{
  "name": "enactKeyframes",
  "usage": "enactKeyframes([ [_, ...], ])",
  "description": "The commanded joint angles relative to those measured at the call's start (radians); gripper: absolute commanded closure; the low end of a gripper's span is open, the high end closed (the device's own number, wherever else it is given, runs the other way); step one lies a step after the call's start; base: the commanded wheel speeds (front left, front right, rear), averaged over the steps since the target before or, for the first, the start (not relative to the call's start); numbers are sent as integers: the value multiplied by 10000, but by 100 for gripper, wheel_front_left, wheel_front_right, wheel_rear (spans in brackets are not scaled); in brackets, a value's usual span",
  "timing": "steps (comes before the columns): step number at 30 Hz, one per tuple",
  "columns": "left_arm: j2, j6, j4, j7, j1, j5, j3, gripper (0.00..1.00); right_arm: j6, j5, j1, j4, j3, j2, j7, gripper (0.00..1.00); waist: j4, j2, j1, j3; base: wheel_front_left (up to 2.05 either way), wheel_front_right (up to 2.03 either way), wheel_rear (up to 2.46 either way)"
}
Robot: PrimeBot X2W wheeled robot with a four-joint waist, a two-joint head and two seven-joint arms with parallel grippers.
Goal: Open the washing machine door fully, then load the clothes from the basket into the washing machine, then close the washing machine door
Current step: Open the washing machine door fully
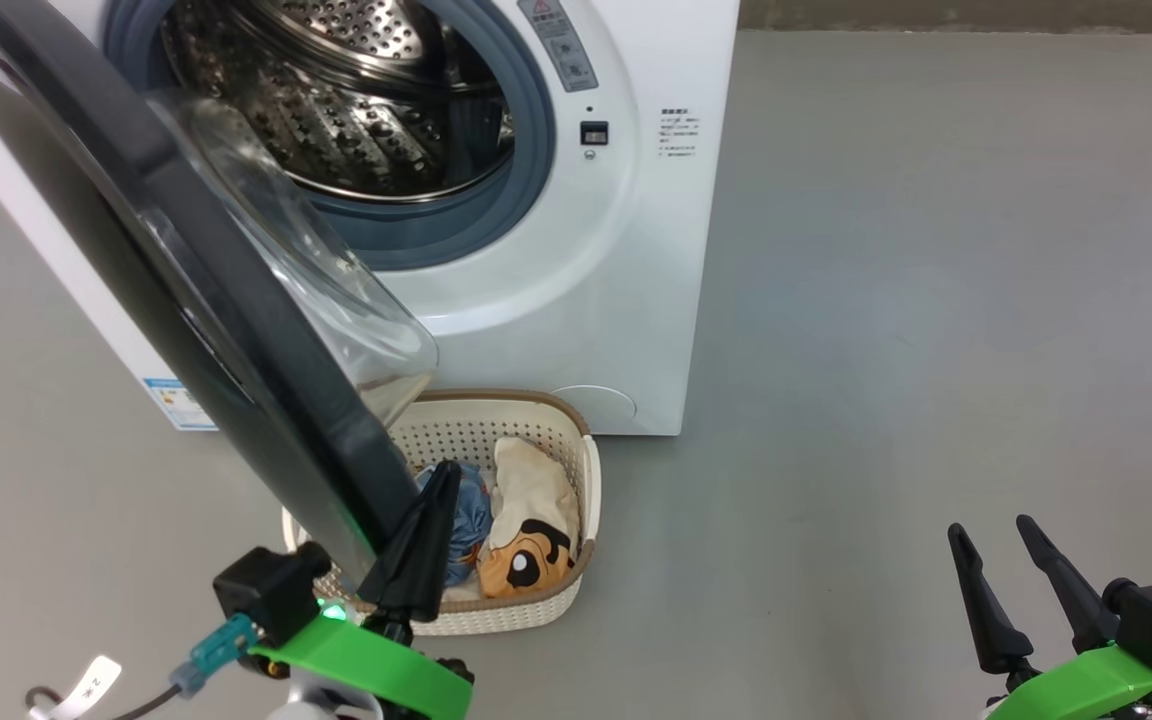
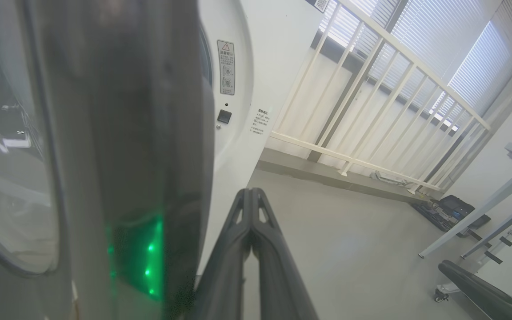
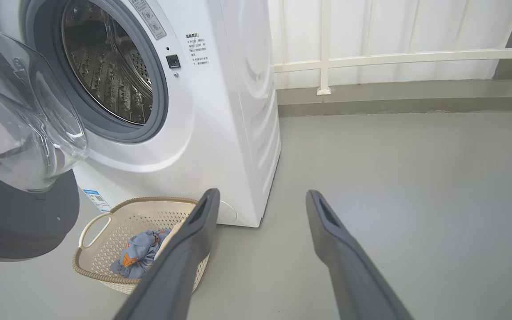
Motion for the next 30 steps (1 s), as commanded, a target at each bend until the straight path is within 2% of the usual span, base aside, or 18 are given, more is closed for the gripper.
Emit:
enactKeyframes([
  [1,557,209,-42,-65,-126,1,999,100,16,-60,-249,-275,182,-192,-120,0,68,0,0,11,0,0,0],
  [11,557,197,-558,-65,433,227,1238,100,16,-74,-255,-334,218,-234,-120,0,472,0,0,30,0,0,0],
  [30,604,966,-1925,-65,1750,977,2203,100,16,-79,-173,-325,282,-253,-120,0,1393,0,0,-90,0,0,0],
])
